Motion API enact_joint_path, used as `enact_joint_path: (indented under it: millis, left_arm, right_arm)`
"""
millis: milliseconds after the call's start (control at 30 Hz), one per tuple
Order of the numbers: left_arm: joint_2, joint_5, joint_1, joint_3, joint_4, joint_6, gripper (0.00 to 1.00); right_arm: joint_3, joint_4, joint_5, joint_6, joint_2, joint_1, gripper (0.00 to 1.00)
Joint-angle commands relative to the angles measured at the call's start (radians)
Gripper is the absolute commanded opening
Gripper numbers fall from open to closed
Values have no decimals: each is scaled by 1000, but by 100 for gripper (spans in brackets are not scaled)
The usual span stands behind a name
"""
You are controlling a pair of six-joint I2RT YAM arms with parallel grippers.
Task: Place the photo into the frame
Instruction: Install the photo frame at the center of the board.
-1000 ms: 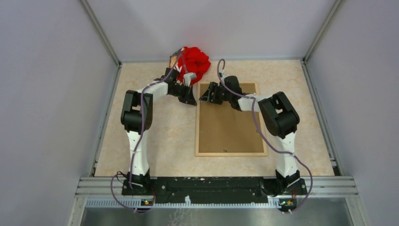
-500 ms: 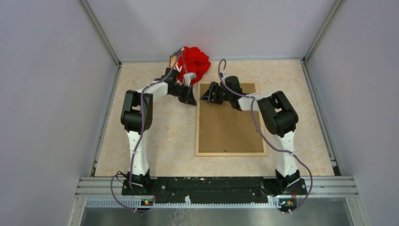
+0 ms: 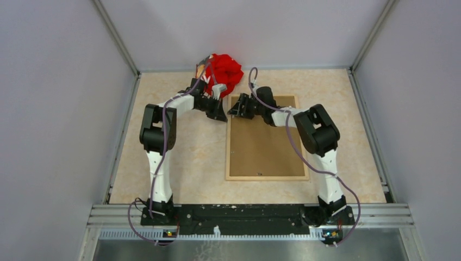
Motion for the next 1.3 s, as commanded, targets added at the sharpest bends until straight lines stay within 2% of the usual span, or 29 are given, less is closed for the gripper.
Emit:
enact_joint_path:
  millis: [0,600,867,1267]
  left_arm:
    - [-23,30,-18,-15,5,-5,0]
    - [-20,27,-18,-13,7,-2,0]
    - [-20,25,-18,-13,6,0,0]
    - [-23,30,-18,-12,8,-8,0]
  right_arm:
    - [41,-1,-8,3,35,13,56]
    - [55,60,-56,76,71,31,53]
    - [-9,35,7,46,15,32,52]
    - [11,57,13,73,51,31,52]
